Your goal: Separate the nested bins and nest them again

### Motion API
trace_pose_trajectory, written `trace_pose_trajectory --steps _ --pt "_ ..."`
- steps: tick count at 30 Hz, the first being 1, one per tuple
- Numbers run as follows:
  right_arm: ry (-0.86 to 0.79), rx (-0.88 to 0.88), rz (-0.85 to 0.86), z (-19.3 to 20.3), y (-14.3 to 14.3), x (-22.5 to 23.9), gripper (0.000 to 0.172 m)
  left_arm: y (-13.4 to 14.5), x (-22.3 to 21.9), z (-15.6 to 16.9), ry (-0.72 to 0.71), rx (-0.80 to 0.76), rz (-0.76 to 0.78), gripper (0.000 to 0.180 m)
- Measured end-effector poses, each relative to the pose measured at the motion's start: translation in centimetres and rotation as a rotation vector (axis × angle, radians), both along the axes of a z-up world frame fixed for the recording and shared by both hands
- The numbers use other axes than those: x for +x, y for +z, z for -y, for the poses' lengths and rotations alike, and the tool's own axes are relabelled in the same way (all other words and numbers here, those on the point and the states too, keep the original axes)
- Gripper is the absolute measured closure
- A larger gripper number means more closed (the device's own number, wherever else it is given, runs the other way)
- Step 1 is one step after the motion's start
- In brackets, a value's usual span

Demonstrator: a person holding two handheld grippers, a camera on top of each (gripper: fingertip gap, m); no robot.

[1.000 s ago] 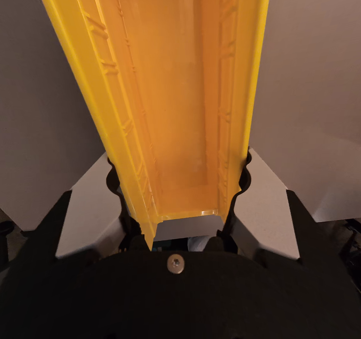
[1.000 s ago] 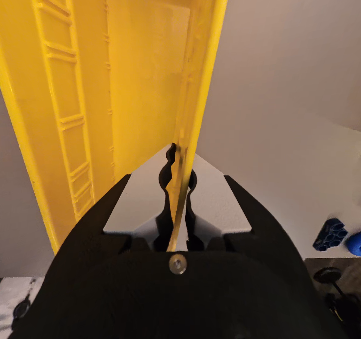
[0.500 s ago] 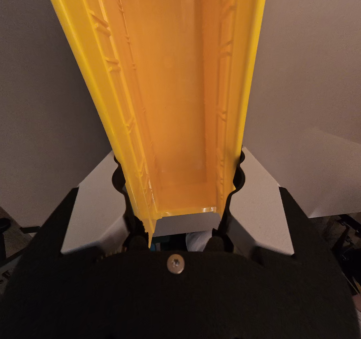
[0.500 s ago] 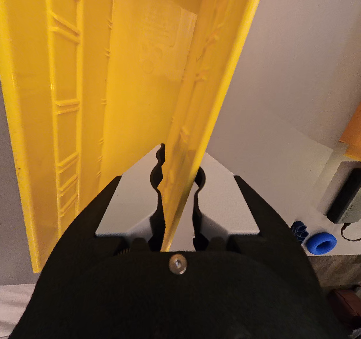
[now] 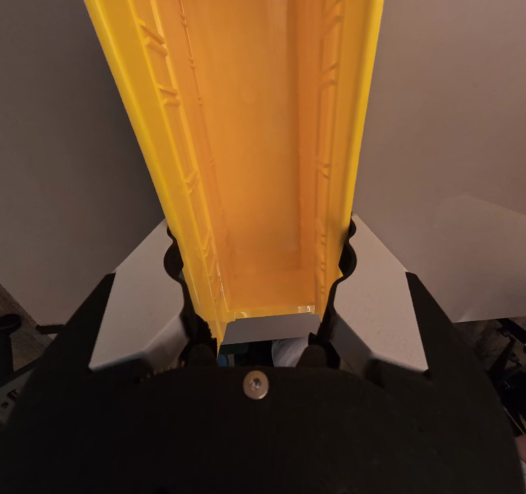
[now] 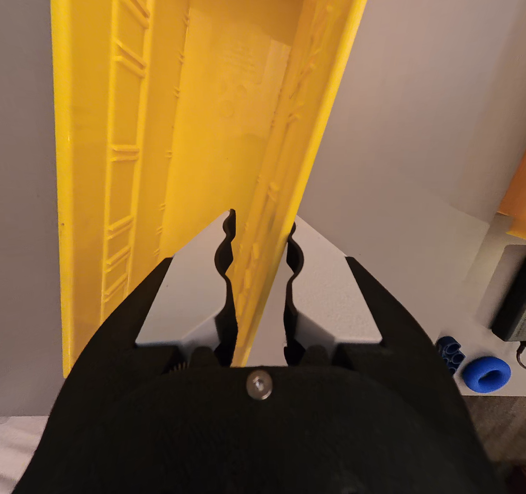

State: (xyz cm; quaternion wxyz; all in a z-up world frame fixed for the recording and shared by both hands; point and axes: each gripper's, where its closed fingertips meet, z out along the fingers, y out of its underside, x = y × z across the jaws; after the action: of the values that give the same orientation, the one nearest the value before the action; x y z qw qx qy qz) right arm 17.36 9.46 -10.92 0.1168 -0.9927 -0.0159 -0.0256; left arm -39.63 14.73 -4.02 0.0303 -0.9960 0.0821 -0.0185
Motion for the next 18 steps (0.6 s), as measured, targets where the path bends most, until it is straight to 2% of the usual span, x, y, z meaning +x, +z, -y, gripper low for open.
trace_pose_trajectory --steps 18 --pt "-0.001 0.019 -0.020 0.12 -0.37 -0.12 0.138 0.31 -0.03 -0.08 0.000 -0.005 -0.022 0.066"
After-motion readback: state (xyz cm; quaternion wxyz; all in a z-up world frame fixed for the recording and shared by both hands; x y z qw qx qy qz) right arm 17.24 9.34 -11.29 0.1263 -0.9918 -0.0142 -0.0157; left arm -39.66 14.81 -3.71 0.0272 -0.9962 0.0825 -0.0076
